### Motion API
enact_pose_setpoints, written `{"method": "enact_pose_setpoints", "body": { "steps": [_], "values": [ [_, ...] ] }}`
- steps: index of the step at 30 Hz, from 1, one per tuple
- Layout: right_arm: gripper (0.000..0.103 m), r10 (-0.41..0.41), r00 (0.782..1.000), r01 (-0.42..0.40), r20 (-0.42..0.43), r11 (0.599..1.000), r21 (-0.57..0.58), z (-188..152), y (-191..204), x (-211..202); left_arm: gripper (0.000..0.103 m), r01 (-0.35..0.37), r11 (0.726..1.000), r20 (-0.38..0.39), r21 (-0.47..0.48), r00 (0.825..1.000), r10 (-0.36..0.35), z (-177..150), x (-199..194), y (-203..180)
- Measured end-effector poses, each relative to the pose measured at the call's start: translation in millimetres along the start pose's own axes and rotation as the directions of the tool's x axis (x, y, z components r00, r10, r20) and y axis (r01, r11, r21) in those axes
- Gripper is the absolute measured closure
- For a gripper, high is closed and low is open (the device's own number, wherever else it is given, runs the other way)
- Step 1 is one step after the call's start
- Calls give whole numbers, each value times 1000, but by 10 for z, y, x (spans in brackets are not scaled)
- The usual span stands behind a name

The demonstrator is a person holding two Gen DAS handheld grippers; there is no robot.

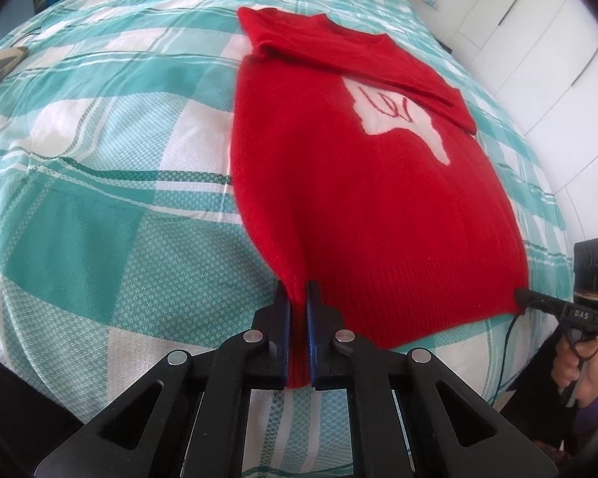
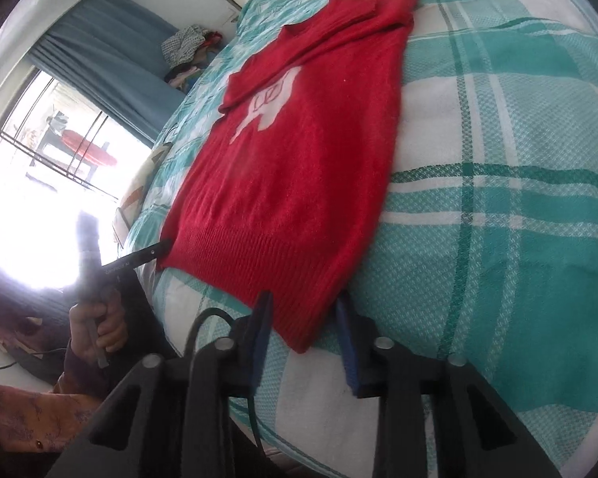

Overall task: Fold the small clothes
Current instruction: 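Pinch the sweater hem with both grippers side by side, then lift the hem and fold it up onto the collar with both grippers, release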

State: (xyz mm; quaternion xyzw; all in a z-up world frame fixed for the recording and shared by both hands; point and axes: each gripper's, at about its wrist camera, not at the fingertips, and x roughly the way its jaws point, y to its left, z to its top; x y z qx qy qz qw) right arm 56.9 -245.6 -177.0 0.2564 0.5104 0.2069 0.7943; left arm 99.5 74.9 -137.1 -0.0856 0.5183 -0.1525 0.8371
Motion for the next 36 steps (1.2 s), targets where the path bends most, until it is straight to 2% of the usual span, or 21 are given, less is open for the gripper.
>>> {"method": "enact_pose_setpoints", "body": {
  "steps": [1,6,8,11,15,18,22,27,30,31,32,33,34,36],
  "values": [
    [98,-8,1000,8,11,1000,7,23,-5,-18,99,32,999,7,-24,999,-32,16,-50,41],
    [98,17,987,-13,162,1000,-27,306,136,-426,99,171,979,110,-115,981,-158,302,-346,185],
    [98,8,976,8,218,998,-70,538,231,-532,99,203,972,162,-122,970,-183,561,-394,182],
    [99,-37,951,71,307,993,-99,1003,321,-555,99,205,973,232,-108,957,-176,1091,-349,141],
    [99,-90,904,130,417,989,-70,1721,281,-380,99,163,982,282,-100,951,-129,1866,-70,97],
    [99,-134,881,173,454,984,-46,2250,193,-152,99,120,985,269,-124,960,-83,2394,269,111],
    [99,-188,869,223,459,974,-23,2833,42,137,99,45,987,227,-151,974,-9,2896,735,164],
    [99,-240,863,238,445,969,61,3241,-294,423,97,-4,989,152,-146,988,26,3187,1257,176],
    [96,-242,872,220,425,970,101,3358,-474,554,83,-19,982,118,-190,992,42,3316,1380,267],
    [87,-252,869,226,427,968,112,3371,-502,565,67,-7,978,124,-210,992,33,3336,1346,315],
    [71,-261,861,233,436,965,117,3372,-510,547,44,-5,975,143,-223,989,38,3346,1277,354],
    [63,-262,855,236,448,965,114,3363,-502,507,34,-21,973,179,-229,982,63,3342,1170,390],
    [63,-264,847,244,461,964,104,3344,-474,451,26,-43,973,219,-228,971,94,3329,1051,411],
    [63,-273,833,281,481,958,56,3301,-355,340,25,-72,976,254,-206,959,124,3286,880,417]
  ]
}}
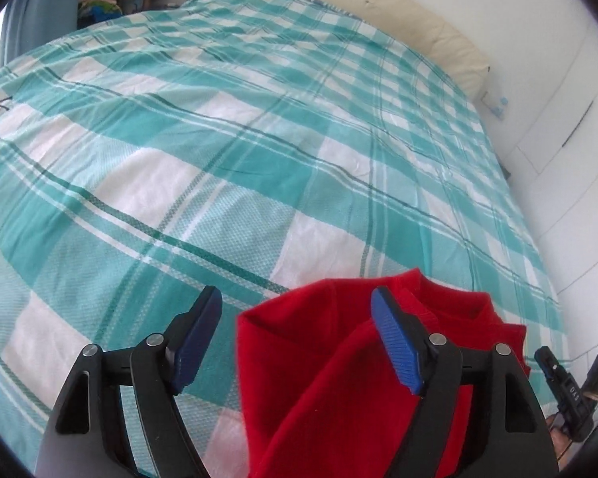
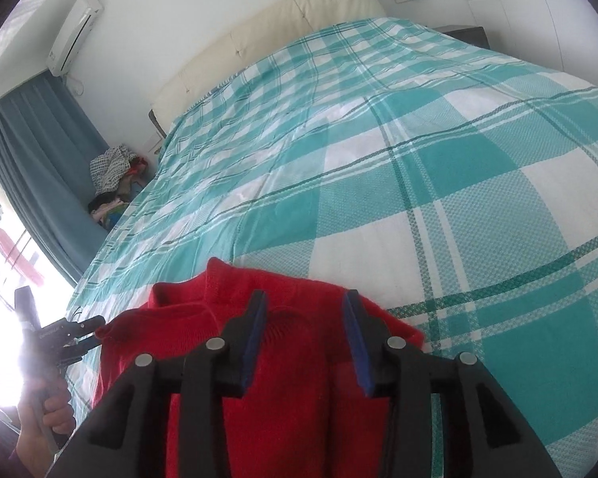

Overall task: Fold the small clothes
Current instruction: 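Lift the hem and fold it up onto the collar with both grippers, release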

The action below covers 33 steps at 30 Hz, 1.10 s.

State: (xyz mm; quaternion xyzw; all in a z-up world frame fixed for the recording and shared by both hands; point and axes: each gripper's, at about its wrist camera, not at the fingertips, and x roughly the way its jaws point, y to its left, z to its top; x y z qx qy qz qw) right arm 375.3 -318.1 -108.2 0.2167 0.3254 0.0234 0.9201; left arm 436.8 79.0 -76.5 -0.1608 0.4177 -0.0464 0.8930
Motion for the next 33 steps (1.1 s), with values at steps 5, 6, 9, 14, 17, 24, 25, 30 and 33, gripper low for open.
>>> {"method": "enact_pose_setpoints", "body": {
  "steps": [5,6,9,14,17,24,25,30,33],
  "values": [
    [63,64,994,-83,-86,967,-239,-203,469,-211,16,84,983,-28,165,996,-81,-369,-204,-154],
    [63,75,990,-106,-122,955,-277,-308,554,-211,14,78,975,-52,210,996,-69,-501,-159,-199],
    [63,25,971,-111,-237,927,-358,-671,622,-75,13,-85,950,-71,302,991,112,-709,164,-194],
    [62,-150,975,95,-166,949,-300,-838,129,-352,17,-150,985,-44,84,987,154,-492,104,293],
    [62,-150,982,119,-112,961,-250,-843,-40,-719,16,-109,982,-7,153,994,112,-453,-41,107],
    [60,-131,988,106,-80,960,-259,-1125,-49,-1070,15,-212,899,-35,383,969,243,-354,461,-532],
    [60,-124,989,100,-78,961,-260,-1167,-47,-1103,15,-236,899,-34,369,963,267,-286,552,-533],
    [58,-135,990,119,-33,950,-289,-1336,-48,-1321,13,-333,928,-60,165,936,347,64,740,-205],
    [57,-131,991,124,-8,952,-279,-1347,-66,-1427,16,-322,941,-58,101,943,329,34,566,-57]
  ]
}}
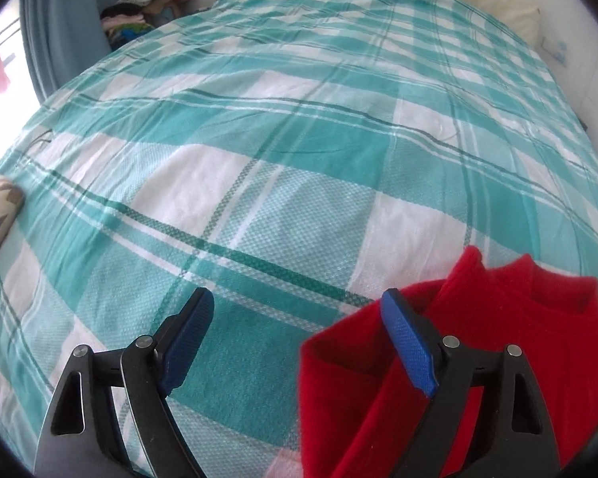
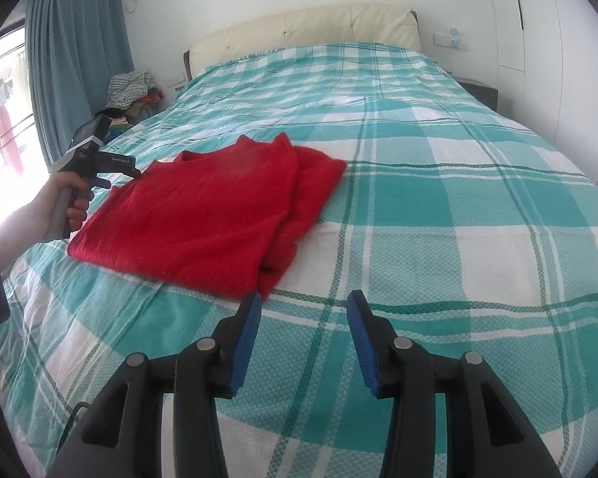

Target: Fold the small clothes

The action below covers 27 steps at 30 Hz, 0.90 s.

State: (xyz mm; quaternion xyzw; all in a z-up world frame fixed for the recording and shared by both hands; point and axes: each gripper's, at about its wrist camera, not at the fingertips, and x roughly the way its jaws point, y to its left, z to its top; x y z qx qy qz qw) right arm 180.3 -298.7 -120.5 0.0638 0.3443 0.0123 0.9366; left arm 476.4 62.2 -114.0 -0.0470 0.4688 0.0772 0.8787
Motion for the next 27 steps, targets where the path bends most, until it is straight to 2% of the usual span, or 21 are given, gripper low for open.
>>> {"method": "enact_pose_setpoints", "body": {
  "steps": [4,7,9,12,15,18,21,27],
  "values": [
    [49,-11,1000,11,19,1000,0,25,43,-36,16,48,992,42,113,998,-53,-416,-493,-25],
    [44,-48,999,48,7,998,-34,24,173,-50,13,84,971,45,226,994,-96,-935,-945,-92],
    [37,-78,997,79,15,996,-53,13,275,-117,11,107,957,37,270,992,-122,-1276,-1212,-108],
    [30,-147,989,149,32,986,-73,24,423,-237,8,130,952,51,279,987,-150,-1734,-1522,-96],
    [29,-190,981,193,44,978,-73,43,525,-362,7,136,959,98,250,981,-165,-2030,-1676,-44],
    [29,-198,979,200,44,978,-53,65,568,-463,7,114,966,172,232,973,-156,-2191,-1621,29],
    [29,-213,977,214,22,976,-47,58,611,-528,7,78,971,151,227,982,-114,-2210,-1435,28],
    [29,-255,967,254,-4,965,-64,47,733,-611,7,82,971,204,223,971,-128,-2154,-1491,37]
  ]
}}
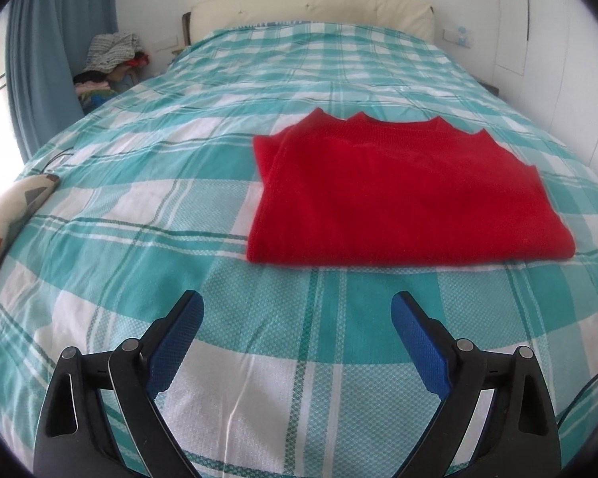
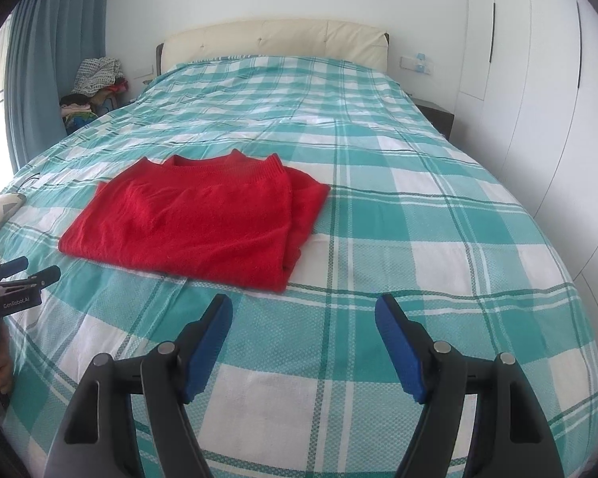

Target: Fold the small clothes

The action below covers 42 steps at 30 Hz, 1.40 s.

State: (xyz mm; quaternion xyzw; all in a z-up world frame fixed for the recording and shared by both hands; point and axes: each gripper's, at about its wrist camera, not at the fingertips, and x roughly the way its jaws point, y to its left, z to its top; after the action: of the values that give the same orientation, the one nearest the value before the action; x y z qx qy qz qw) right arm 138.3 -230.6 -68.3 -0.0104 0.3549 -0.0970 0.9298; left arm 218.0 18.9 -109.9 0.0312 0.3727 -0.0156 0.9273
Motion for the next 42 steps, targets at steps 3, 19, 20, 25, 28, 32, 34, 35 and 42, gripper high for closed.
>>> {"method": "enact_pose_setpoints", "body": {
  "steps": [3,19,20,25,28,32,34,35,42],
  "values": [
    [29,-25,1000,25,-8,1000,-14,7,43,-19,7,-11,1000,14,5,1000,11,-21,-55,19],
    [29,-92,996,91,-6,993,-73,122,123,-27,7,-33,999,18,4,999,33,-7,-91,63],
    [29,-95,995,94,-5,993,-76,122,125,-25,7,-33,999,17,3,999,33,-4,-85,68],
    [29,-97,995,96,-9,992,-76,119,126,-16,7,-36,999,7,4,999,36,-11,-65,72],
    [29,-101,995,99,-11,992,-78,115,120,-5,7,-37,999,3,7,999,37,-13,-53,63],
    [29,-104,995,102,-15,992,-80,110,112,7,7,-37,999,2,7,999,37,-13,-46,56],
    [29,-104,994,102,-16,991,-82,101,102,15,7,-40,999,0,8,999,40,-18,-36,54],
    [29,-105,994,103,-18,991,-83,98,100,22,7,-41,999,0,8,999,41,-19,-32,54],
    [29,25,998,-26,-52,1000,-12,197,-55,274,7,-47,999,0,3,999,47,-12,-33,83]
  ]
}}
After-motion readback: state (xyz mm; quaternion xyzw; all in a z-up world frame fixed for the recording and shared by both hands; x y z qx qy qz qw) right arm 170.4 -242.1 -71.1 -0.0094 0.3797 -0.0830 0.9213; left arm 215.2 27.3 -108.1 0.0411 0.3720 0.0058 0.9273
